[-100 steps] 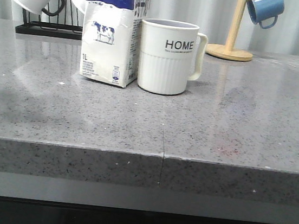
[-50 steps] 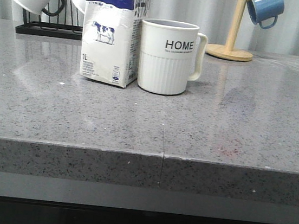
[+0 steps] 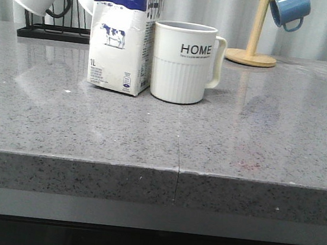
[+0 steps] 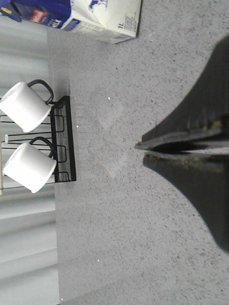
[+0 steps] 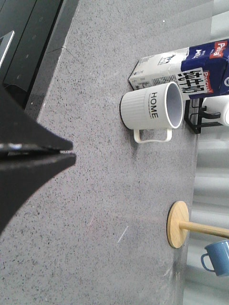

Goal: Place milk next to cup

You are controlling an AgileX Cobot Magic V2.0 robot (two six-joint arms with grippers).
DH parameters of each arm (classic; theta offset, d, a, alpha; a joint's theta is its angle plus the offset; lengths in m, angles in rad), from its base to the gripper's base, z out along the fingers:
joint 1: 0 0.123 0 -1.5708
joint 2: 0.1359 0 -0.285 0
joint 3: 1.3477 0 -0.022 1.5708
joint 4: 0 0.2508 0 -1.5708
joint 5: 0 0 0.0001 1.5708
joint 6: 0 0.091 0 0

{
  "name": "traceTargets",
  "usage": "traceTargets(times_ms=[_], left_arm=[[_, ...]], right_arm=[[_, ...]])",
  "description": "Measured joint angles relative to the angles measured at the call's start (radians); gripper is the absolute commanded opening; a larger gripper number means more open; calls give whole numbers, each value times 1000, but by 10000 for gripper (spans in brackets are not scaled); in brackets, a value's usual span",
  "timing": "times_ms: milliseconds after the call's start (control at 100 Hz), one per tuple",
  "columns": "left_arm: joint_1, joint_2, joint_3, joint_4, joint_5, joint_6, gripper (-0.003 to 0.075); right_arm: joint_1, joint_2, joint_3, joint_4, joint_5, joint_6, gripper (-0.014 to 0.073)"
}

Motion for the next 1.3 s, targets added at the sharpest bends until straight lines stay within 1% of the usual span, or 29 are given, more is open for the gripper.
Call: traceTargets(times_ms=[280,390,540,680,730,810,900,1300], left_arm=[[1,-167,122,6,9,0,-21],[1,-233,192,13,-18,-2,-21],[1,-270,289,93,-33,-104,-21],[1,-270,365,115,-66,-134,-21],[1,-270,370,118,-82,-137,-21],[1,-270,370,129,-167,-137,-21],[1,-270,370,135,-195,-139,-21],[1,-270,370,138,-209,-139,-21]], right_arm=[[0,0,0,0,0,0,-74],[0,0,0,0,0,0,-74],[0,0,0,0,2,0,-74],[0,0,0,0,2,0,-74],[0,0,0,0,2,0,-74],[0,0,0,0,2,0,-74],[0,0,0,0,2,0,-74],[0,0,0,0,2,0,-74]])
